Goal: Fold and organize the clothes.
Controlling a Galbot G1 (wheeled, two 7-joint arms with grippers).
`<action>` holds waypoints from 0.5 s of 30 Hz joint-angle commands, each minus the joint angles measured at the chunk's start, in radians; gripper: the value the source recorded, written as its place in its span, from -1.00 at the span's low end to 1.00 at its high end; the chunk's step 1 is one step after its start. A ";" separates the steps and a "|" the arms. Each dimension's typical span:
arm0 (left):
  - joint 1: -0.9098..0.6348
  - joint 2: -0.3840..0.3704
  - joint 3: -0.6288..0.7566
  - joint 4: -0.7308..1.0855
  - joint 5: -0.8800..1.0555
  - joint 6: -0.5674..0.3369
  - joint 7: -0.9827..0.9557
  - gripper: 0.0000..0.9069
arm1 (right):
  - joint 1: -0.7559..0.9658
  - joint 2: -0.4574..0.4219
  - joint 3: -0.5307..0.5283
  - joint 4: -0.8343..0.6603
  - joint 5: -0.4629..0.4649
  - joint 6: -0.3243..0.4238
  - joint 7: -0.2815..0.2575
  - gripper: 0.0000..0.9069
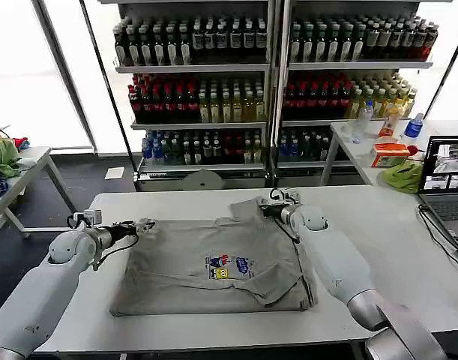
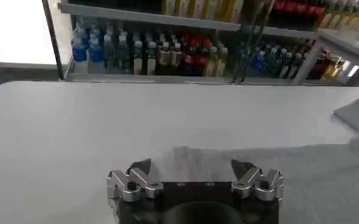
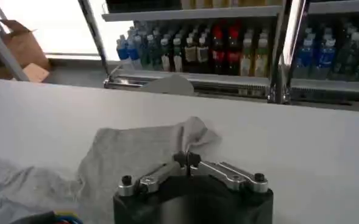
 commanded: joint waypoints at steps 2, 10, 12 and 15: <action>-0.032 -0.022 0.008 0.060 0.012 0.000 0.011 -0.31 | 0.001 0.000 -0.007 0.015 0.014 -0.001 0.001 -1.00; -0.008 -0.022 0.006 0.057 0.039 0.001 0.072 -0.98 | -0.002 -0.009 -0.022 0.023 0.017 0.000 0.004 -1.00; 0.000 -0.019 0.006 0.056 0.061 0.000 0.088 -0.98 | 0.000 -0.009 -0.023 0.022 0.018 0.000 0.004 -1.00; 0.006 -0.020 0.000 0.055 0.064 0.000 0.105 -0.98 | 0.001 -0.008 -0.029 0.023 0.018 -0.001 -0.001 -1.00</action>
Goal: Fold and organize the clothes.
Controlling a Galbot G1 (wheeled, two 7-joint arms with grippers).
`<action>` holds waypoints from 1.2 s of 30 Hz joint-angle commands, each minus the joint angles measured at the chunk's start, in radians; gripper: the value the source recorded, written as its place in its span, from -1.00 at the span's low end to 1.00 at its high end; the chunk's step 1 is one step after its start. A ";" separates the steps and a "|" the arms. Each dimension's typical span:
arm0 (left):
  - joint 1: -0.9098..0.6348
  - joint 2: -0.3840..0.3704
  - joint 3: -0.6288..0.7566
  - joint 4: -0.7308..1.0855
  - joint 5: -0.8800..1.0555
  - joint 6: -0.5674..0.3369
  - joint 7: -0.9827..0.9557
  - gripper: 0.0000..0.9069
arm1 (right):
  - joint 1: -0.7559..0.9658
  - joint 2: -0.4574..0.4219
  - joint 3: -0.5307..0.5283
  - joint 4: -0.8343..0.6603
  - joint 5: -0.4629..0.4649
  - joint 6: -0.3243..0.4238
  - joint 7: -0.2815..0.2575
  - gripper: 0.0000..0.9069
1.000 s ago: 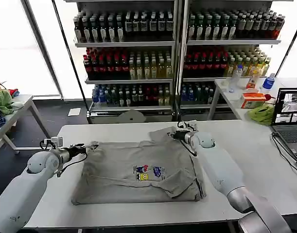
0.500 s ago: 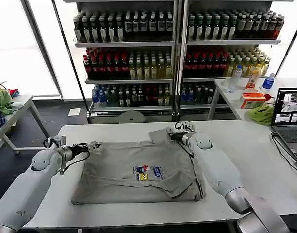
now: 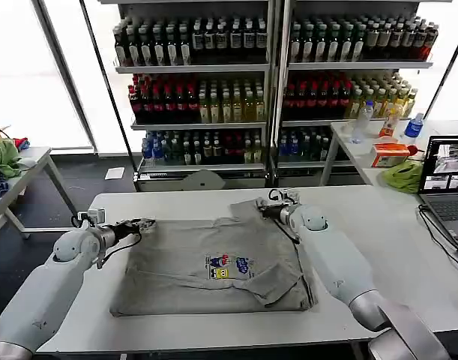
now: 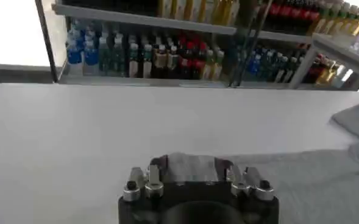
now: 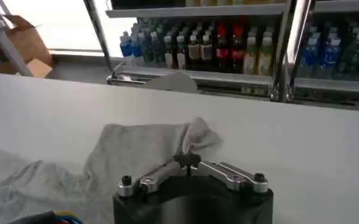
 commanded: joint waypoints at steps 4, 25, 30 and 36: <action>0.013 -0.005 -0.009 0.015 0.037 0.003 0.062 -0.98 | 0.000 0.003 -0.007 0.012 0.006 0.001 -0.005 -1.00; 0.067 0.021 -0.075 -0.157 -0.057 -0.024 0.005 -0.98 | -0.080 -0.087 0.068 0.314 0.195 0.001 0.118 -1.00; 0.135 0.036 -0.142 -0.276 -0.089 -0.012 -0.031 -0.98 | -0.151 -0.136 0.105 0.462 0.240 0.001 0.153 -1.00; 0.254 0.069 -0.252 -0.408 -0.119 -0.010 -0.055 -0.98 | -0.271 -0.206 0.157 0.622 0.284 0.002 0.192 -1.00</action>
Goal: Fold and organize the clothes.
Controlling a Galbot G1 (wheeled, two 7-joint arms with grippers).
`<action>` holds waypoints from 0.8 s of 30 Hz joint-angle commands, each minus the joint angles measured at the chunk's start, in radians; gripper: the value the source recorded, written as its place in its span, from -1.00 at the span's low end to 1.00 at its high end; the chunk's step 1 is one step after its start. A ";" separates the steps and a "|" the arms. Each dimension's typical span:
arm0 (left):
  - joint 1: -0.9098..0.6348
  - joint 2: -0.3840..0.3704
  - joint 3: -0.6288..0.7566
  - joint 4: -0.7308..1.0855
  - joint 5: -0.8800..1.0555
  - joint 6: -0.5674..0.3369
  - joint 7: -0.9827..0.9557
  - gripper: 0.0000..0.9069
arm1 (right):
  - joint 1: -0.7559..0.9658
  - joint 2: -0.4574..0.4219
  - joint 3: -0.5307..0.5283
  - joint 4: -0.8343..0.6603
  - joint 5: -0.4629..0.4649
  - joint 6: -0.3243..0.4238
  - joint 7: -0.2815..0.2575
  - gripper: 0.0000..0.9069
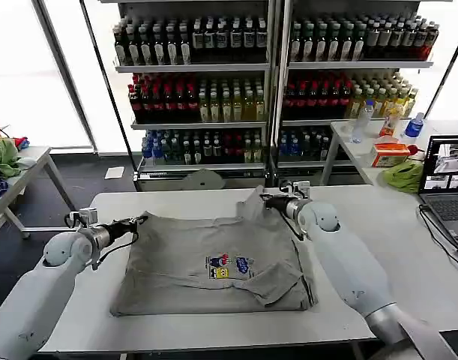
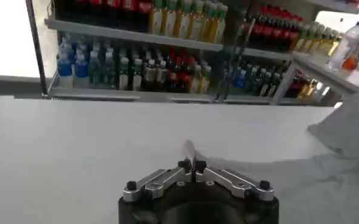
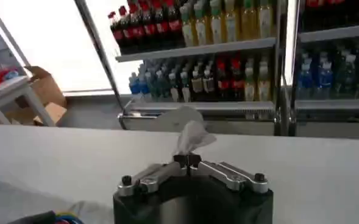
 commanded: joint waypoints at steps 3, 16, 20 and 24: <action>0.228 0.048 -0.217 -0.284 -0.069 0.015 -0.048 -0.98 | -0.211 -0.124 0.095 0.354 0.115 0.001 0.073 -1.00; 0.461 0.067 -0.349 -0.503 -0.074 0.016 -0.079 -0.98 | -0.527 -0.217 0.220 0.665 0.127 0.002 0.105 -1.00; 0.536 0.069 -0.388 -0.570 -0.071 0.017 -0.088 -0.98 | -0.612 -0.231 0.257 0.737 0.131 0.002 0.111 -1.00; 0.625 0.069 -0.433 -0.622 -0.047 0.018 -0.101 -0.98 | -0.711 -0.240 0.289 0.793 0.077 0.002 0.109 -1.00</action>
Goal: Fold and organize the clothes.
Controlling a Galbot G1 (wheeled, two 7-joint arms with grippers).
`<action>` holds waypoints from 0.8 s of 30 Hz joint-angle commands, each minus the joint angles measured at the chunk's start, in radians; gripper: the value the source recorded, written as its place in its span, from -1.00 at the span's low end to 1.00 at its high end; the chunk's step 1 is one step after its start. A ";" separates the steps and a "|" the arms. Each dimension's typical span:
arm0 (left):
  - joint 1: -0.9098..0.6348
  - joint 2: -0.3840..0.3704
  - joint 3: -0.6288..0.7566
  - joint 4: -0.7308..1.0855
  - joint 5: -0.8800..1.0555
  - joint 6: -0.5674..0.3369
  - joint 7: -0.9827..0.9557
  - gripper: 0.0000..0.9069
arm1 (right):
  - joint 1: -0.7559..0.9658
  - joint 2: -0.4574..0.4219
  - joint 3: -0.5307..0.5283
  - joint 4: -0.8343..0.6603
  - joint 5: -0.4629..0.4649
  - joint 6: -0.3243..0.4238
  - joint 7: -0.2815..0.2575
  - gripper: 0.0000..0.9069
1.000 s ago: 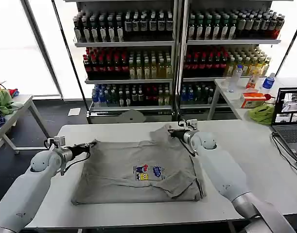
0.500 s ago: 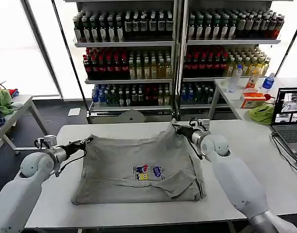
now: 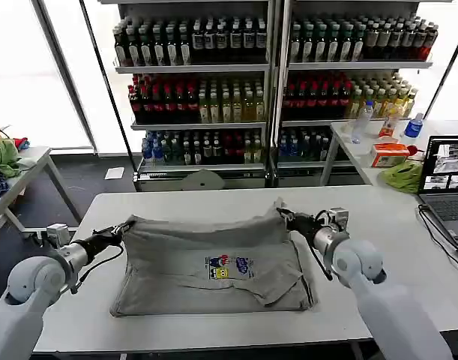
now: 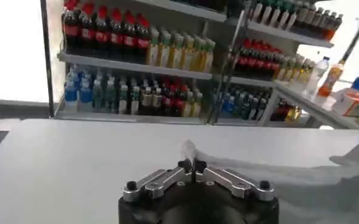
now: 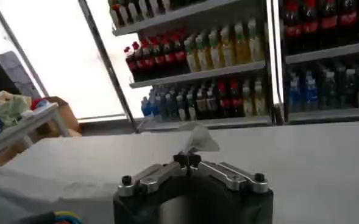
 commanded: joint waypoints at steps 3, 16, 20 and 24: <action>0.311 0.007 -0.131 -0.240 0.031 0.002 -0.035 -0.98 | -0.301 -0.042 0.097 0.233 -0.065 0.001 0.009 -1.00; 0.529 -0.024 -0.195 -0.334 0.126 0.003 -0.021 -0.98 | -0.492 -0.060 0.155 0.311 -0.218 0.002 -0.028 -1.00; 0.551 -0.052 -0.171 -0.333 0.168 0.002 -0.006 -0.98 | -0.502 -0.052 0.135 0.310 -0.261 0.002 -0.022 -1.00; 0.557 -0.086 -0.172 -0.348 0.212 0.002 -0.004 1.00 | -0.490 -0.047 0.135 0.303 -0.298 0.003 -0.036 1.00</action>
